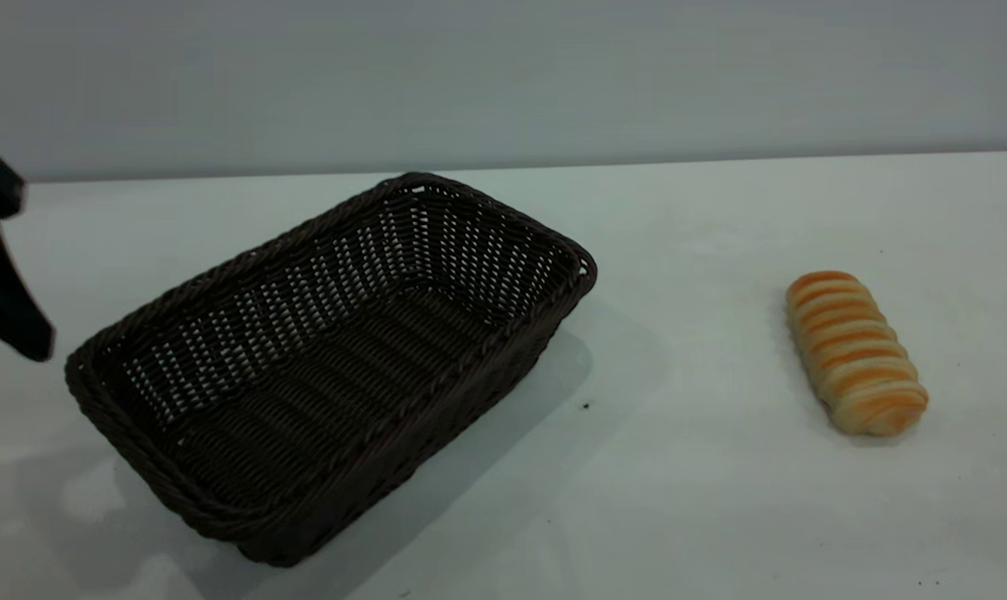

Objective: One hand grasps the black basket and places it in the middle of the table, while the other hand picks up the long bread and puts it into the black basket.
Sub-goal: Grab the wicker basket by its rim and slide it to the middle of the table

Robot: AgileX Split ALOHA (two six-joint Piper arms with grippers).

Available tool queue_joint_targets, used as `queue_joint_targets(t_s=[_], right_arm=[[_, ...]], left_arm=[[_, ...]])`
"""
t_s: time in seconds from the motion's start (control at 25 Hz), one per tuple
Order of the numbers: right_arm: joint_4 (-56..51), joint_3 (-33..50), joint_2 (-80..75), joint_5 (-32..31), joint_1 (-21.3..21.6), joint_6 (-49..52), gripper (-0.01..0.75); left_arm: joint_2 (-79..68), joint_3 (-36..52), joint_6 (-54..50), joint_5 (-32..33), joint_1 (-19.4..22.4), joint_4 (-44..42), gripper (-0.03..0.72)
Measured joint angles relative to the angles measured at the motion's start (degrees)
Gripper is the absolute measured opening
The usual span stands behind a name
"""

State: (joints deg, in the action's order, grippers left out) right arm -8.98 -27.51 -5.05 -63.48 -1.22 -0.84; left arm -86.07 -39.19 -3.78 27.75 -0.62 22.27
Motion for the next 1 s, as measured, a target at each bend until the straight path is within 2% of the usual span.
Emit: queue_joint_targets(t_s=[0.32, 0.64, 1.0], right_arm=[[0.0, 0.0, 0.0, 0.0, 0.0, 0.0, 0.239], [0.0, 0.0, 0.0, 0.0, 0.0, 0.0, 0.239], [0.0, 0.0, 0.0, 0.0, 0.0, -0.04, 0.239]], left_arm=[[-5.19, -0.16, 1.16, -6.06, 0.0, 5.64, 0.577], [-10.14, -0.16, 1.25, -7.86, 0.0, 8.85, 0.577], [-11.43, -0.18, 1.25, -12.7, 0.0, 10.36, 0.577]])
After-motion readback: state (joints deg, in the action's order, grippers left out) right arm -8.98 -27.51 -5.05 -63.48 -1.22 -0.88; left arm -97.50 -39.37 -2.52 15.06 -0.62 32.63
